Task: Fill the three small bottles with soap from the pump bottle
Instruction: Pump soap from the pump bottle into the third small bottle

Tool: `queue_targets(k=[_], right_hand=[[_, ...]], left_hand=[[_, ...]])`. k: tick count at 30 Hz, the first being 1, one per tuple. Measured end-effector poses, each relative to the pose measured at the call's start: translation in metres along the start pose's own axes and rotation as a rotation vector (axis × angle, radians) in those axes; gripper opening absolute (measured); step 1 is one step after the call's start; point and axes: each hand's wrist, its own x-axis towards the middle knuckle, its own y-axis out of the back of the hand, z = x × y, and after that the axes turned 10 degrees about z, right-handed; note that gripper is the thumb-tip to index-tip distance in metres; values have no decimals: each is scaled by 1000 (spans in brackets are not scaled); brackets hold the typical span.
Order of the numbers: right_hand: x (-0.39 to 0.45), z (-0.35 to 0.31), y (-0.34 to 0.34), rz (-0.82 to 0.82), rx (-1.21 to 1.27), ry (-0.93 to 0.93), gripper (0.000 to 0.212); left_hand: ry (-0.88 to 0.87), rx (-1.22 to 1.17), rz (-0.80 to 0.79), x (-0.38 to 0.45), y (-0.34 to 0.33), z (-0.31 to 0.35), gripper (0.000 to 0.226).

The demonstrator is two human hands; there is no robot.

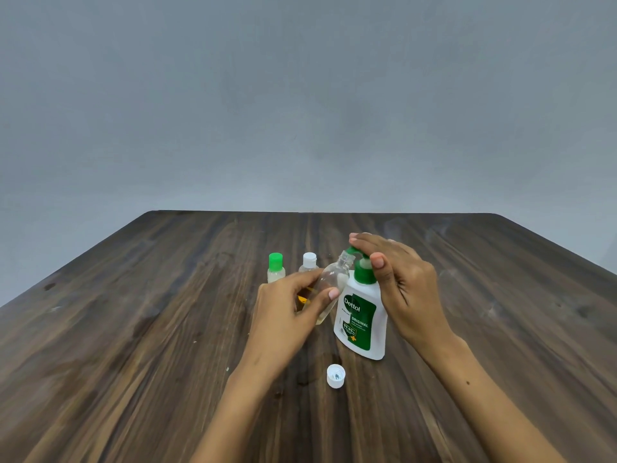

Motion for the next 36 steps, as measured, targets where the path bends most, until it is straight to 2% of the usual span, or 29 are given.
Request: queue_targets(k=[8,16,23,36], right_hand=[[-1,1,-2,18,26,-34,64],[-2,-2,-4,34,48,-89,63],[-1,-2,-2,17,30,-57,66],[-8,-2,-5,32,-3,-57,66]], left_hand=[[18,6,4,0,1,0,17],[26,16,-8,0,0,2,23],[46,29,-7,0,-1,4,29],[61,5,15,-1,-3,-2,19]])
